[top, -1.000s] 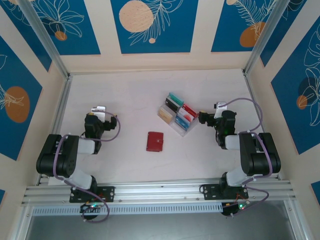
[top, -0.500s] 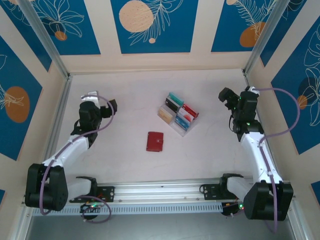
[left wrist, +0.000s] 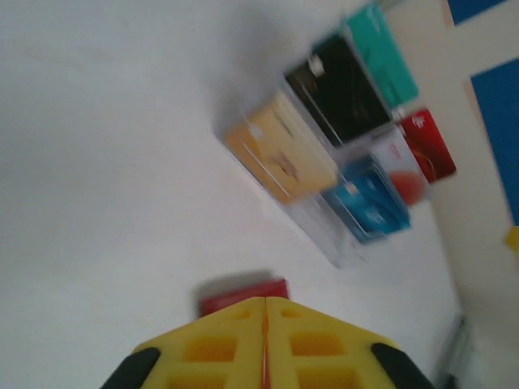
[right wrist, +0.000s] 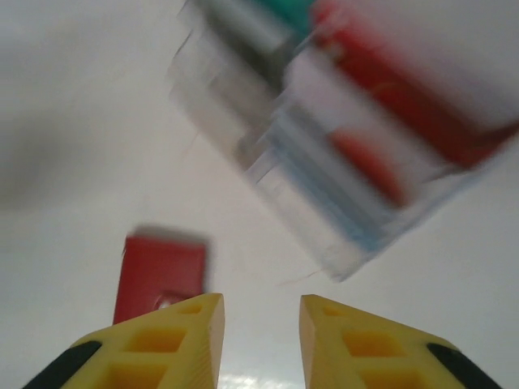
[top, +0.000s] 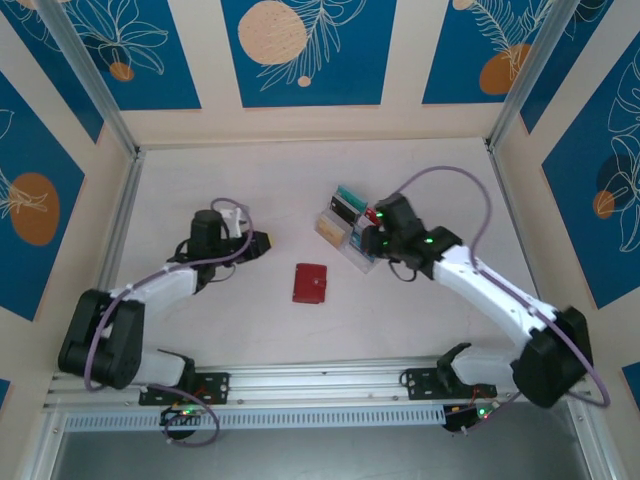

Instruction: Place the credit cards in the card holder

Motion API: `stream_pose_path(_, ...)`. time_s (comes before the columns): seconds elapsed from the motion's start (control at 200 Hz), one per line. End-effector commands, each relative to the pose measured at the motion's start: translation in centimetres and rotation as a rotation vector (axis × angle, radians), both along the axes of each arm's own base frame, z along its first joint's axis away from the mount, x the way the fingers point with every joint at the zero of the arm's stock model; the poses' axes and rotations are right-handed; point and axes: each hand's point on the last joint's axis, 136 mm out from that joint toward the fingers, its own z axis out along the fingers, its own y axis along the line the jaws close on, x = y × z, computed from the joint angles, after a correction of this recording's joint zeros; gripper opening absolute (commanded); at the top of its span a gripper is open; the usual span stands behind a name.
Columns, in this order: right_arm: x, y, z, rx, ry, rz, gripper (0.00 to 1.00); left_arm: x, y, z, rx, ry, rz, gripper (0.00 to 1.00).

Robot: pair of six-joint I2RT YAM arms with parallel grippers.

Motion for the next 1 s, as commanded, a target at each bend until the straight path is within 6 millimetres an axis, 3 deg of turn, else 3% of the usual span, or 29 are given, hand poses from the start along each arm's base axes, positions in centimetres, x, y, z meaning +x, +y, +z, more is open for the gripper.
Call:
stream_pose_path(0.0,-1.2,5.1,-1.3,0.029,0.083,0.148,0.29,-0.9,-3.9,1.2,-0.112,0.037,-0.143,0.0)
stream_pose_path(0.16,-2.2,10.2,-4.4,0.045,0.192,0.287,0.25,-1.5,-6.3,-1.5,-0.061,0.102,-0.202,0.0)
stream_pose_path(0.295,-2.9,12.0,-6.8,0.009,0.253,0.323,0.29,-1.9,-6.3,-4.4,-0.007,0.158,-0.202,0.0)
stream_pose_path(0.385,-3.1,12.4,-7.8,0.006,0.272,0.332,0.34,-2.3,-6.2,-6.0,0.006,0.181,-0.203,0.0)
stream_pose_path(0.705,-2.9,12.5,-10.1,-0.083,0.303,0.323,0.32,-3.9,-4.8,-10.7,0.092,0.267,-0.188,0.0)
stream_pose_path(0.995,-2.6,12.4,-12.6,-0.202,0.316,0.308,0.4,-5.0,-4.3,-12.2,0.107,0.293,-0.183,0.0)
